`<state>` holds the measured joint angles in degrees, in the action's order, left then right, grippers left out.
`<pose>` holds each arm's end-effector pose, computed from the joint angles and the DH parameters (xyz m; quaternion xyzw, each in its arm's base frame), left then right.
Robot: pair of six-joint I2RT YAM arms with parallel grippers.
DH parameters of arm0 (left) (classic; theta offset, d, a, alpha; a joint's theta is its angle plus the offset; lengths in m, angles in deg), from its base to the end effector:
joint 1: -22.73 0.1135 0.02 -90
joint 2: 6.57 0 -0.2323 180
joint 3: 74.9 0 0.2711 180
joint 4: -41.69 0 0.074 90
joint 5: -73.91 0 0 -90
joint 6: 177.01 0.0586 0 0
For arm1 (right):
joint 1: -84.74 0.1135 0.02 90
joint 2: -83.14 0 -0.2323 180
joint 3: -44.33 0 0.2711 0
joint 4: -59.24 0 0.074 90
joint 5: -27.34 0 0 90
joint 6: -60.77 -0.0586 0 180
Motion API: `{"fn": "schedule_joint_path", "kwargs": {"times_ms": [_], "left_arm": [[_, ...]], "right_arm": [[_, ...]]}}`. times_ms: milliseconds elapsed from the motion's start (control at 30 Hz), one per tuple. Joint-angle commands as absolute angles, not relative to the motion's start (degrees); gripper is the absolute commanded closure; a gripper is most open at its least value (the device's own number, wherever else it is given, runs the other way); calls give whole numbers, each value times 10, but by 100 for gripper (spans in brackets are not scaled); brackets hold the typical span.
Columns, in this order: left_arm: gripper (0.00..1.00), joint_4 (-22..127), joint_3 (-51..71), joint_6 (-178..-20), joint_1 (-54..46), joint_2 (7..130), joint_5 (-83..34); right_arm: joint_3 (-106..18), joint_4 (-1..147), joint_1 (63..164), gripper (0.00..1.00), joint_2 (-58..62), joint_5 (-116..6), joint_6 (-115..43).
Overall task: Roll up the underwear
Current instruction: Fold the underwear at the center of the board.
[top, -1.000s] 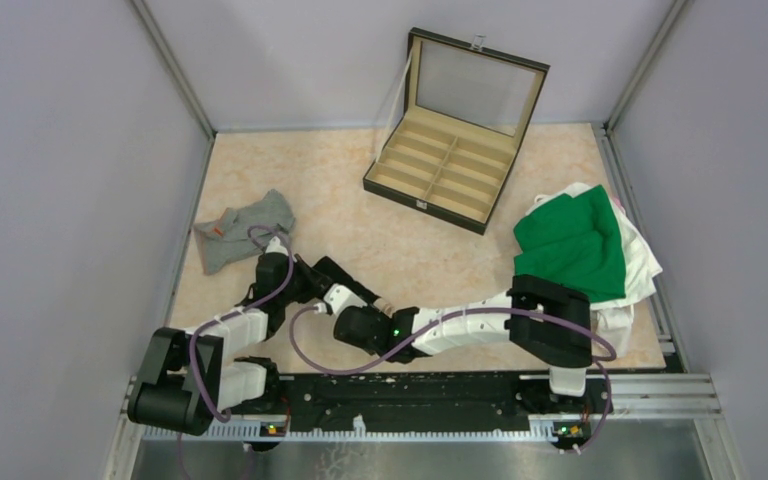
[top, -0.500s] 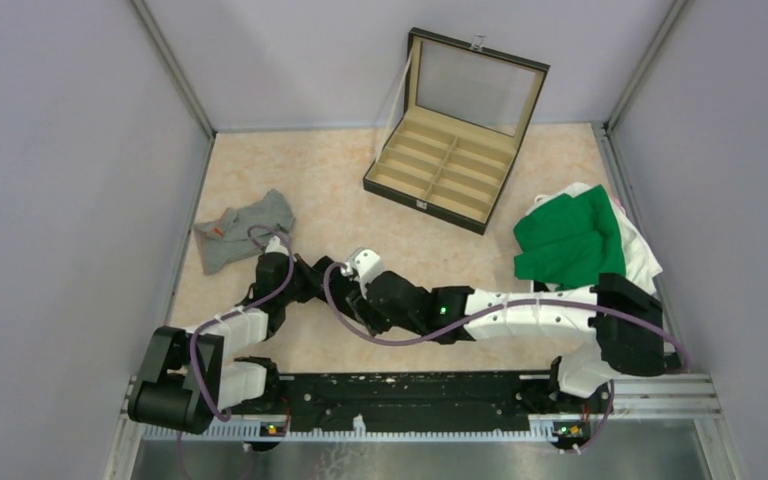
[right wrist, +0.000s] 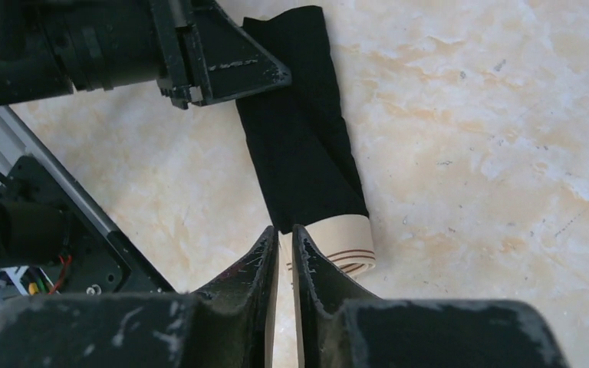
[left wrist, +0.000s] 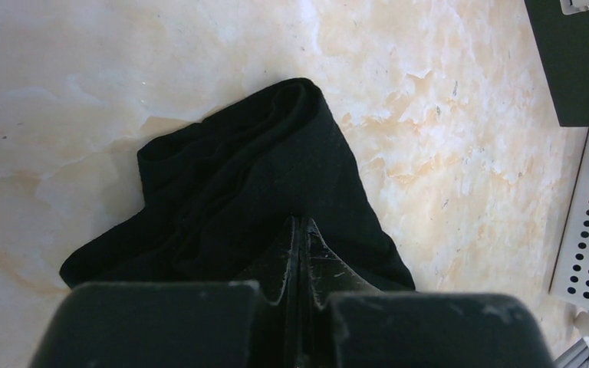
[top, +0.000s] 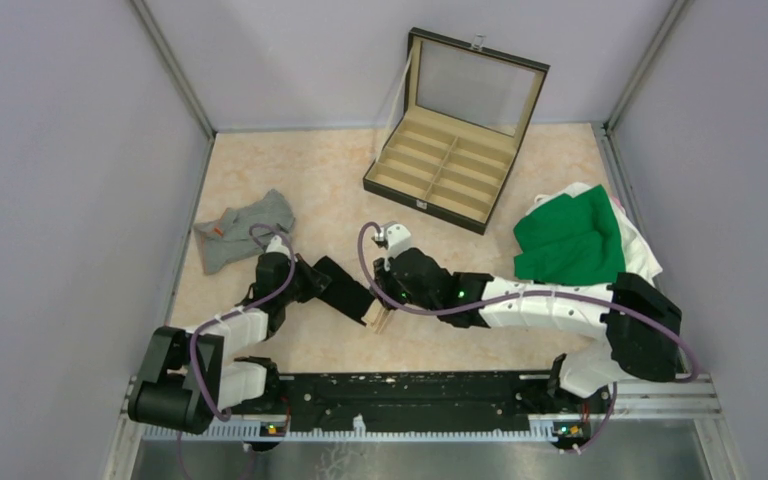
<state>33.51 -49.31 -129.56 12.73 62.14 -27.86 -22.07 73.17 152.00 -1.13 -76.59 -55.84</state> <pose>0.2355 -0.0537 0.0694 -0.2017 0.8600 -0.2851 0.3720 0.1545 0.3322 0.1925 -0.2460 0.8338 0.2803 0.4070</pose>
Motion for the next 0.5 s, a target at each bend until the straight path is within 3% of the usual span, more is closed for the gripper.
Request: {"fn": "schedule_joint_path", "kwargs": {"times_ms": [0, 200, 467], "left_arm": [[100, 327, -482, -1272, 130, 605, -286], [100, 340, -484, -1273, 130, 593, -277], [100, 346, -484, -1273, 130, 591, -273]], "right_arm": [[-196, 689, 1501, 91, 24, -760, -613], [-155, 671, 1478, 99, 46, -756, -668], [-132, 655, 1465, 100, 48, -742, -678]]}}
